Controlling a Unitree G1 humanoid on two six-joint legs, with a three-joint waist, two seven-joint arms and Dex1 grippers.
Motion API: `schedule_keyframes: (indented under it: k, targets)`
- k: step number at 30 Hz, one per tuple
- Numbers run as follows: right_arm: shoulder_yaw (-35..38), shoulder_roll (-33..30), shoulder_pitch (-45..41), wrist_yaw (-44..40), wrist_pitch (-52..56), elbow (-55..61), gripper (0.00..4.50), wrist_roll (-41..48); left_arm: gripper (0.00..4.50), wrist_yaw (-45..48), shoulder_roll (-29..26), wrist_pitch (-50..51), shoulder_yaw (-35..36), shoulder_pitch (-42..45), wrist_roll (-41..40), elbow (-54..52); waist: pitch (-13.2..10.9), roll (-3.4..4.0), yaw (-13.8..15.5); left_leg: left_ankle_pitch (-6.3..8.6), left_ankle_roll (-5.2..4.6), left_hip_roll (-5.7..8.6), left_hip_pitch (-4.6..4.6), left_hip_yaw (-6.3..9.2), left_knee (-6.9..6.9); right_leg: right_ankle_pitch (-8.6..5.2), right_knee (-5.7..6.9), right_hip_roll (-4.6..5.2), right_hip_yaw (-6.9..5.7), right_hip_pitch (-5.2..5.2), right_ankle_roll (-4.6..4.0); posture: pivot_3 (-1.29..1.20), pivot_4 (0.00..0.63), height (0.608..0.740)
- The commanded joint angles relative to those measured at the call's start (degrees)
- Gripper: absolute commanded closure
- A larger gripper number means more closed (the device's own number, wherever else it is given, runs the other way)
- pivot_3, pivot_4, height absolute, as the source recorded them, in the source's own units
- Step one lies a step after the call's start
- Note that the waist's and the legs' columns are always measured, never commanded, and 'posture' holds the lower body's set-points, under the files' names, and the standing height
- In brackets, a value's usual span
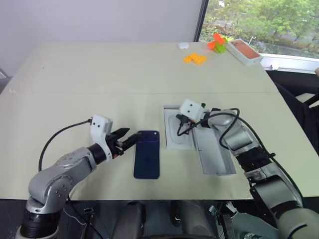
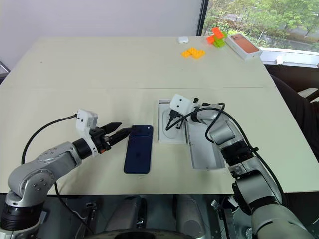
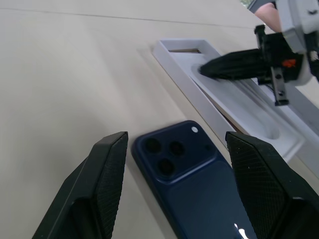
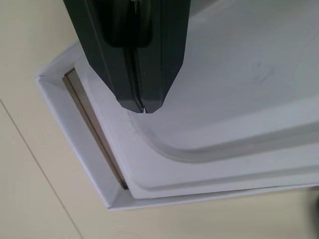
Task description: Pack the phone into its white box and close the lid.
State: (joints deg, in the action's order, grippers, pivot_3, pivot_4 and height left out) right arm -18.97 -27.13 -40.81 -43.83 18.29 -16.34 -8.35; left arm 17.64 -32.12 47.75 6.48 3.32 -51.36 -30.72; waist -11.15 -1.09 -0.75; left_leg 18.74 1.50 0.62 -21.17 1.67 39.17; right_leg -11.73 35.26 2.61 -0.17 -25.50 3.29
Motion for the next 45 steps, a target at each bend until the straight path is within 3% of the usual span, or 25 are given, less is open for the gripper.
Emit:
schedule_keyframes:
  k: [1,11,20,23,32,37,45]
  targets:
    - [1.09,0.81,-1.76,1.73,-0.92,-1.93,4.45,-0.88,1.19,1.85,-1.00,0.18,1.23,-1.13,-0.92,-3.49,0.00,0.00,0.00,0.00,0.00,0.00,0.01,0.01,0.00,0.00,0.01,0.00,0.00,0.00,0.00,0.00,0.150,0.740]
    - [1.36,2.49,-3.17,3.94,-1.64,-4.08,4.45,-1.52,1.19,5.27,-2.44,0.08,1.51,-2.41,-2.04,-5.41,0.00,0.00,-0.04,-0.03,0.04,-0.02,0.14,-0.01,0.01,0.02,0.11,-0.05,0.00,0.07,-0.05,0.00,0.150,0.740]
    - [2.38,3.53,-2.09,5.94,-0.03,-1.86,4.45,-1.28,1.19,9.78,-5.22,-1.96,-0.89,-3.83,2.40,-7.08,0.00,0.01,-0.15,-0.03,0.04,-0.04,0.15,-0.03,0.01,0.02,0.13,-0.07,0.00,0.06,-0.05,0.00,0.150,0.740]
    - [3.00,2.63,-1.05,4.40,0.85,1.81,4.45,-0.51,1.19,10.78,-5.58,-2.63,-1.18,-4.64,3.42,-7.50,0.00,0.01,-0.10,-0.03,0.03,-0.04,0.14,-0.02,0.01,0.02,0.13,-0.07,0.00,0.06,-0.05,0.00,0.150,0.740]
    - [2.80,-6.20,8.24,-10.41,5.45,25.56,4.45,6.99,1.19,12.15,-5.92,-3.26,0.44,-6.00,3.88,-7.44,0.00,0.01,0.05,0.00,-0.01,-0.04,0.11,0.01,0.00,0.02,0.10,-0.06,-0.02,0.07,-0.04,0.00,0.150,0.740]
    - [0.63,-8.33,12.21,-11.49,8.23,29.98,4.45,6.16,1.19,12.93,-6.10,-3.28,0.63,-5.92,4.10,-7.32,0.01,0.01,-0.01,0.00,-0.01,-0.07,0.23,-0.02,0.01,0.02,0.12,-0.08,-0.02,0.14,-0.04,0.00,0.150,0.740]
    - [-1.59,-6.71,13.37,-7.41,9.87,27.05,4.45,3.16,1.19,13.68,-6.17,-2.94,0.17,-5.58,4.40,-7.52,0.00,0.01,-0.04,0.00,-0.01,-0.15,0.77,-0.08,0.01,-0.12,0.14,-0.19,0.02,0.58,-0.26,0.00,0.150,0.740]
